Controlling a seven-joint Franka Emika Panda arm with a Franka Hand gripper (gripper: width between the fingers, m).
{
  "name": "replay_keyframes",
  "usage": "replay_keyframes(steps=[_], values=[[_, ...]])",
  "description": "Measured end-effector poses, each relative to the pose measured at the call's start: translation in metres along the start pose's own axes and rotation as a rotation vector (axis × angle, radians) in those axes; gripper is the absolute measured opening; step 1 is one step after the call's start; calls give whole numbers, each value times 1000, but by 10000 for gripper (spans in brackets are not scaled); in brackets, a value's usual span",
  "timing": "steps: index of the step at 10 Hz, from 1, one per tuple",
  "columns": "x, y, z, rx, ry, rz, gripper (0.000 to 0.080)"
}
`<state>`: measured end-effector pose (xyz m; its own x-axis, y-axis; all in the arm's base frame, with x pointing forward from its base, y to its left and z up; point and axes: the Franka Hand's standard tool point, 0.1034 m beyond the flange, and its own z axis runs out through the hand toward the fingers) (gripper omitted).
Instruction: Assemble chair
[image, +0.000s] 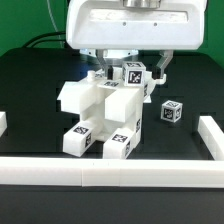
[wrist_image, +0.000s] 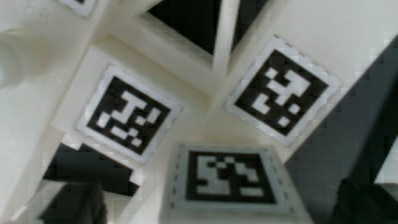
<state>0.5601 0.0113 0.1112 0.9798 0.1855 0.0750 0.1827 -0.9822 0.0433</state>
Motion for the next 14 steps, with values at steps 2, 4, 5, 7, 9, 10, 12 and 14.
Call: replay_keyframes(steps=[2,4,5,7,9,10,12,14], values=[[-2,0,1,11,-14,32,649],[-4,0,-2,49,-64,114,649],[-5,-1,-2,52,-77,127,649],[-4,-1,-1,44,-69,116,623],[-2,-2,-1,38,-62,108,440],[-2,-1,-1,38,-62,108,261],[-2,-1,-1,38,-62,114,265],[-2,-2,0,39,-63,160,265]])
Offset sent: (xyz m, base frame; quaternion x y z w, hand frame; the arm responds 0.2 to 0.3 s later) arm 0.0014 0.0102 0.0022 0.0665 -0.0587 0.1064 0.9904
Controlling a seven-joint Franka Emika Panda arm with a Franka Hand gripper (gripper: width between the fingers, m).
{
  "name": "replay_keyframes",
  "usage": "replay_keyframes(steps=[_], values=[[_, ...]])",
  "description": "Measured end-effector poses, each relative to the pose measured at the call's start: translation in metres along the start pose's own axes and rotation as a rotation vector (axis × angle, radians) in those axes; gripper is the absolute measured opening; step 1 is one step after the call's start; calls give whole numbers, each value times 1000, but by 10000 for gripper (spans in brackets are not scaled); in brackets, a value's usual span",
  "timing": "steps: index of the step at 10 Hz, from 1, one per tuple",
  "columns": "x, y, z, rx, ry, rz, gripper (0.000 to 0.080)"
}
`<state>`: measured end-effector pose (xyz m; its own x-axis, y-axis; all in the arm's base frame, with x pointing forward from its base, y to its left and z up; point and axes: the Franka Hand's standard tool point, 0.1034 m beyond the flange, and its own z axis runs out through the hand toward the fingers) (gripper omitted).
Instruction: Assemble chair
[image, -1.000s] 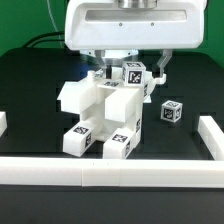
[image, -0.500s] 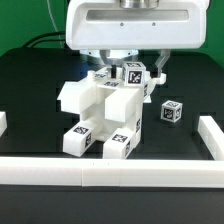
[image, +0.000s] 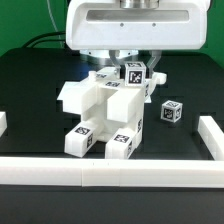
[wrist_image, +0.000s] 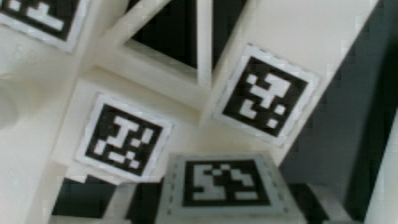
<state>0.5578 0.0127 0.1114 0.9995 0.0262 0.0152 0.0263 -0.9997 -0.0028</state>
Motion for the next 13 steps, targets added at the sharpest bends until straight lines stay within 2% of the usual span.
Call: replay_keyframes(steps=[7,12,13], values=[[1,-1,1,45,-4,684,265],[1,-2,1,47,-11,964,266],[1,-2,1,55,-13,1062,266]])
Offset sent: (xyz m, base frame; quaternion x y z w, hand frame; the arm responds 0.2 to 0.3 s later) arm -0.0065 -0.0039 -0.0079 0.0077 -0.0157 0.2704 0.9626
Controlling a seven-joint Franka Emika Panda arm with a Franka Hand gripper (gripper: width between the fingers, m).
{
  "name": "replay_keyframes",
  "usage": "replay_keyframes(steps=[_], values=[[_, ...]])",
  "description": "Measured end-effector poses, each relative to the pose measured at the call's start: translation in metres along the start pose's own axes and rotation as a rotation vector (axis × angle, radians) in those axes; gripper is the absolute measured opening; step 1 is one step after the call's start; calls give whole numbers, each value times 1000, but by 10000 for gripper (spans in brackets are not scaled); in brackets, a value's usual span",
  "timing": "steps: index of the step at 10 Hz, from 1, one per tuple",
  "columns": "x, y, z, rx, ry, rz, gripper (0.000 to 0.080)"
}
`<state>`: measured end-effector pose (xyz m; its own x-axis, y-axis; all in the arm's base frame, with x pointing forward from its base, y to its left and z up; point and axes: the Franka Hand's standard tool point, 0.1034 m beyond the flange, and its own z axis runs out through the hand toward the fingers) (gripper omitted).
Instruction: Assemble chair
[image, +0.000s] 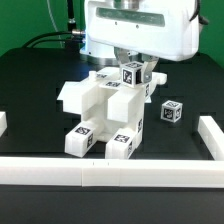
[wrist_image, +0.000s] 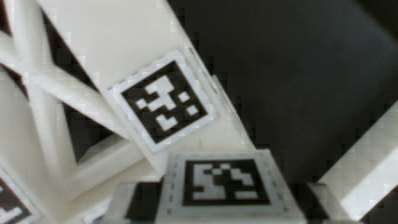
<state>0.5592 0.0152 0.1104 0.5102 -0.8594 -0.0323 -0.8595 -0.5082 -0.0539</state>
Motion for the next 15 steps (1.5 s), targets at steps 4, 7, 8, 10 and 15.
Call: replay_keyframes(steps=[4,7,8,10,15], values=[[3,-2,0,87,-48,415,266],[3,-4,0,104,-67,579,266],[3,-4,1,102,-67,579,266],[3,-6,0,94,-63,477,557],[3,-8,-1,102,-48,190,649]])
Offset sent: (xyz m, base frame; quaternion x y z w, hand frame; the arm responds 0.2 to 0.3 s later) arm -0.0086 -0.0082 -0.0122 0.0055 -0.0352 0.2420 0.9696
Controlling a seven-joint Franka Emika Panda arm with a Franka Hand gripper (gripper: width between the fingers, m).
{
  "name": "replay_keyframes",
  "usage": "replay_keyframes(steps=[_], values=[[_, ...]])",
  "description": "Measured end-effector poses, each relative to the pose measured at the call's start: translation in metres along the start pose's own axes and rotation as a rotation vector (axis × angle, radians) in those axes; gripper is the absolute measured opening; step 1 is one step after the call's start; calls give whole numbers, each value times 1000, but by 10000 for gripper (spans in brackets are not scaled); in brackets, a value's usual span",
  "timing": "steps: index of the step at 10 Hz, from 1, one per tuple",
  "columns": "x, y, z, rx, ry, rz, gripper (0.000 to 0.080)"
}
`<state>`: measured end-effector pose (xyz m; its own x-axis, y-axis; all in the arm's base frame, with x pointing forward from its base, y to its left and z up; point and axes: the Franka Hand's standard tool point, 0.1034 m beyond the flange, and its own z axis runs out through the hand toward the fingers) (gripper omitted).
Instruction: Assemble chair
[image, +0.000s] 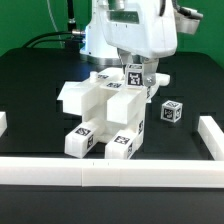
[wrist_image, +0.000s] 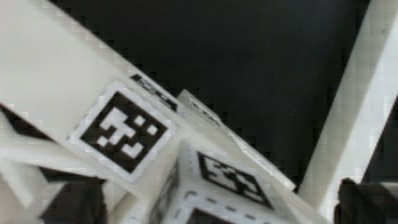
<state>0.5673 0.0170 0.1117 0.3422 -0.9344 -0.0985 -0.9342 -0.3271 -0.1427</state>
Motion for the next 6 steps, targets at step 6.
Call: replay_keyframes(steps=[6], values=[[5,-5,2,-85,44,-705,648]])
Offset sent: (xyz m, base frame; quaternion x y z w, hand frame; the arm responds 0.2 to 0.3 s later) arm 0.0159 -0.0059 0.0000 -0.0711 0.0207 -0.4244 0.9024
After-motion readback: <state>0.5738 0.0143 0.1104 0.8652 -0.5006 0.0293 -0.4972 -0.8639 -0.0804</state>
